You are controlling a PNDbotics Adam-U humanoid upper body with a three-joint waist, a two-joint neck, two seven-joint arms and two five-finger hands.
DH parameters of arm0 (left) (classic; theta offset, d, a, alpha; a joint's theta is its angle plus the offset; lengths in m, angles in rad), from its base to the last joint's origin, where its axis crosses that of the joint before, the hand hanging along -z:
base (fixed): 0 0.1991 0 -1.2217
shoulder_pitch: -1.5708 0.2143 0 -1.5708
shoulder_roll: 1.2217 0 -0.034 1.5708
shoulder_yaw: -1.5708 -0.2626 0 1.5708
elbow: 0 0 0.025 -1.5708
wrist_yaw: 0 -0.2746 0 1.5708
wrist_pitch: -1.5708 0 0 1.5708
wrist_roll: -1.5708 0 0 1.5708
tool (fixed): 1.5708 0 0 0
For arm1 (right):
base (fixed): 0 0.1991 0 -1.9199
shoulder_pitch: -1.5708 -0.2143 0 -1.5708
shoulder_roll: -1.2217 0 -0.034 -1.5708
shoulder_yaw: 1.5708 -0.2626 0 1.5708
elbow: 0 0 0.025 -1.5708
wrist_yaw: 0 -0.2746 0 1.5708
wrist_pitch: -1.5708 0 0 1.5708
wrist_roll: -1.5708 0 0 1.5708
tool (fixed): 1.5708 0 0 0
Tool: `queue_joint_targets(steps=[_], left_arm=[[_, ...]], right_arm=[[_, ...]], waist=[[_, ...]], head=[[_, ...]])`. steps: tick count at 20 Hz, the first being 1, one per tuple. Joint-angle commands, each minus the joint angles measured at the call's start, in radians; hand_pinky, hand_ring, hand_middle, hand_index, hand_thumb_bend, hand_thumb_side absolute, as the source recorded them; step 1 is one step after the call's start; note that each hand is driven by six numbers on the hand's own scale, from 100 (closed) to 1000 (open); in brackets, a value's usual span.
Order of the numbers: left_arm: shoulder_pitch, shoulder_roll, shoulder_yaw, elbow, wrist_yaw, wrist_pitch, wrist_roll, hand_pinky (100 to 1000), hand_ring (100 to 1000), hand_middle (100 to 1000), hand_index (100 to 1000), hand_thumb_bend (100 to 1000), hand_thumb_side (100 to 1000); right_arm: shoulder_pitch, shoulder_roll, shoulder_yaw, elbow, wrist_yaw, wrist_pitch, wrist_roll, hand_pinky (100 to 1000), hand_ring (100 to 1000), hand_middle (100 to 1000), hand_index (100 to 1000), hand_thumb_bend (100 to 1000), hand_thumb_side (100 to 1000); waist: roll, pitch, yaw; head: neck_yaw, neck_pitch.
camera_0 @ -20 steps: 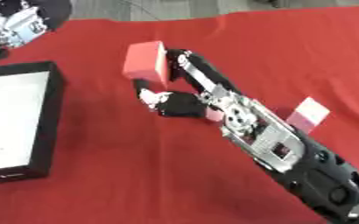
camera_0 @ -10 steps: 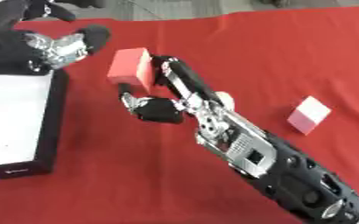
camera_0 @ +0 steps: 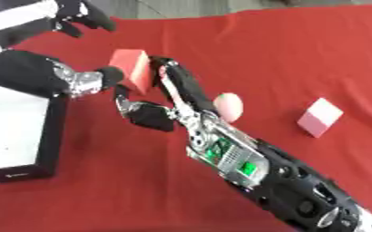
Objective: Pick up the objects with one hand, pass them to the other hand, and then place them into the box on the other side of the table.
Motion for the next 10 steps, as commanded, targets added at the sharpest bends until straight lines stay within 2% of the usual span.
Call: queue_joint_targets(steps=[1, 7, 10], left_arm=[[-0.022, 0.005, -0.004, 0.015, -0.06, -0.014, -0.043, 916, 940, 859, 871, 411, 382], [-0.029, -0.012, -0.036, 0.08, -0.227, -0.104, -0.088, 903, 926, 851, 889, 461, 237], [-0.035, -0.025, -0.05, 0.117, -0.285, -0.145, -0.079, 892, 916, 840, 896, 453, 217]], right_arm=[[-0.021, 0.006, 0.007, -0.001, 0.027, -0.018, -0.013, 713, 656, 665, 662, 100, 505], [-0.022, 0.006, 0.012, 0.003, 0.046, -0.048, -0.005, 713, 654, 661, 658, 100, 497], [-0.022, 0.007, 0.018, 0.006, 0.047, -0.054, 0.001, 714, 653, 657, 655, 100, 498]], waist=[[0.0, -0.022, 0.0], [0.0, -0.02, -0.003], [0.0, -0.019, -0.003]], head=[[0.004, 0.002], [0.009, 0.003], [0.011, 0.003]])
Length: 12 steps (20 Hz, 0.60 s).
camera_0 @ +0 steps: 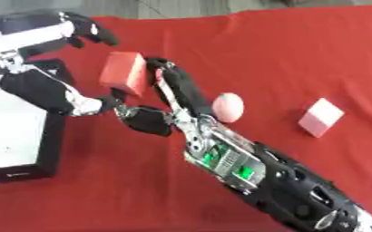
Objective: Pick up the objects with one hand, pass them to the other hand, and then place them into the box on the other side of the table.
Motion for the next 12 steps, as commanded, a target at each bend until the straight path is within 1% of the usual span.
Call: queue_joint_targets(steps=[1, 3, 6, 9, 12], left_arm=[[-0.024, -0.001, -0.004, 0.032, -0.06, -0.041, 0.009, 888, 912, 836, 893, 456, 213], [-0.027, -0.01, -0.008, 0.05, -0.083, -0.059, 0.027, 884, 909, 833, 893, 445, 202], [-0.031, -0.019, -0.015, 0.058, -0.11, -0.082, 0.07, 877, 903, 829, 890, 381, 174], [-0.035, -0.026, -0.023, 0.055, -0.117, -0.091, 0.103, 871, 899, 825, 885, 335, 165], [-0.036, -0.03, -0.031, 0.053, -0.115, -0.091, 0.116, 868, 898, 823, 881, 323, 165]], right_arm=[[-0.019, 0.004, 0.004, -0.005, 0.008, -0.011, 0.006, 715, 653, 657, 655, 100, 497], [-0.02, 0.003, 0.008, -0.005, 0.007, -0.015, 0.012, 716, 654, 657, 655, 100, 498], [-0.021, 0.001, 0.012, -0.004, 0.007, -0.021, 0.025, 718, 653, 656, 654, 100, 492], [-0.02, -0.002, 0.014, -0.002, 0.011, -0.027, 0.035, 720, 654, 655, 653, 100, 490], [-0.018, -0.004, 0.018, 0.003, 0.016, -0.034, 0.047, 722, 654, 654, 652, 100, 486]], waist=[[0.002, -0.019, 0.0], [0.002, -0.018, 0.0], [0.001, -0.017, -0.001], [0.001, -0.016, -0.001], [0.0, -0.015, -0.002]], head=[[0.006, 0.003], [0.009, 0.002], [0.011, -0.004], [0.015, -0.008], [0.02, -0.01]])
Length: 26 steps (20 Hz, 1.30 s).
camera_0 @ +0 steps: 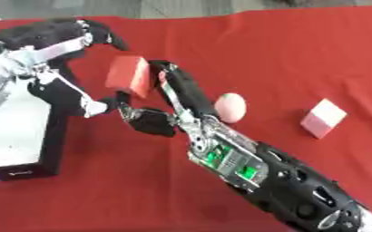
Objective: Pick up the objects with one hand, pass them to the other hand, and then place them into the box on the other side of the table.
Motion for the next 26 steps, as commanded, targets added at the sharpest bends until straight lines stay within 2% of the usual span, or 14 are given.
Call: queue_joint_targets(steps=[1, 15, 26], left_arm=[[-0.023, 0.002, 0.0, -0.001, -0.006, 0.0, 0.017, 867, 898, 822, 879, 322, 167], [-0.026, -0.006, -0.003, -0.01, 0.02, 0.02, -0.007, 861, 895, 807, 864, 279, 155], [-0.024, -0.013, -0.002, 0.0, 0.048, 0.036, -0.046, 840, 866, 732, 809, 168, 129]], right_arm=[[-0.015, 0.005, 0.007, -0.014, 0.01, -0.011, 0.014, 723, 654, 654, 652, 100, 484], [-0.018, 0.002, 0.013, -0.005, 0.026, -0.033, 0.038, 725, 654, 652, 650, 100, 464], [-0.02, -0.001, 0.013, -0.01, 0.041, -0.05, 0.054, 725, 653, 651, 648, 100, 453]], waist=[[0.001, -0.015, -0.001], [-0.001, -0.011, -0.002], [-0.001, -0.011, -0.005]], head=[[0.007, -0.009], [0.01, -0.007], [0.011, -0.007]])
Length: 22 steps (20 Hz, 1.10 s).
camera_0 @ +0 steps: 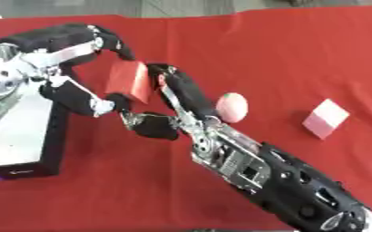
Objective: Pick up the objects with one hand, pass them to the other hand, and then place them into the box on the other side of the table.
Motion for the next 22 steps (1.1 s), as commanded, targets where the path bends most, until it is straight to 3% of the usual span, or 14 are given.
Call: queue_joint_targets(steps=[1, 11, 14, 17, 19, 22], left_arm=[[-0.024, 0.001, 0.014, -0.006, 0.012, 0.004, -0.002, 838, 859, 721, 805, 151, 129], [-0.021, 0.001, 0.018, -0.012, 0.045, 0.018, 0.03, 799, 730, 590, 696, 100, 125], [-0.021, 0.004, 0.015, -0.019, 0.039, 0.012, 0.062, 751, 642, 484, 581, 100, 117], [-0.019, 0.003, 0.01, -0.02, 0.025, -0.004, 0.09, 725, 588, 408, 492, 100, 121], [-0.019, 0.001, 0.006, -0.014, 0.015, -0.018, 0.103, 709, 565, 378, 457, 100, 111], [-0.018, -0.002, 0.001, -0.003, 0.001, -0.034, 0.119, 697, 545, 352, 424, 100, 100]], right_arm=[[-0.019, 0.008, 0.014, -0.019, 0.005, -0.009, 0.008, 726, 653, 651, 648, 100, 451], [-0.015, 0.003, 0.013, -0.022, 0.004, -0.01, 0.015, 723, 654, 653, 650, 100, 438], [-0.013, 0.001, 0.01, -0.023, -0.001, -0.003, 0.009, 717, 660, 665, 661, 100, 275], [-0.013, -0.001, 0.006, -0.028, -0.009, 0.002, -0.008, 713, 670, 682, 676, 100, 176], [-0.013, -0.001, 0.005, -0.032, -0.014, 0.004, -0.022, 711, 679, 694, 687, 100, 145], [-0.013, -0.003, 0.004, -0.039, -0.019, 0.002, -0.04, 709, 694, 714, 706, 100, 167]], waist=[[0.001, -0.015, 0.0], [0.0, -0.015, 0.0], [0.001, -0.015, -0.001], [0.0, -0.015, -0.003], [0.0, -0.015, -0.005], [0.001, -0.015, -0.007]], head=[[0.004, -0.007], [0.004, -0.006], [0.003, -0.006], [0.003, -0.007], [0.003, -0.008], [0.003, -0.009]])
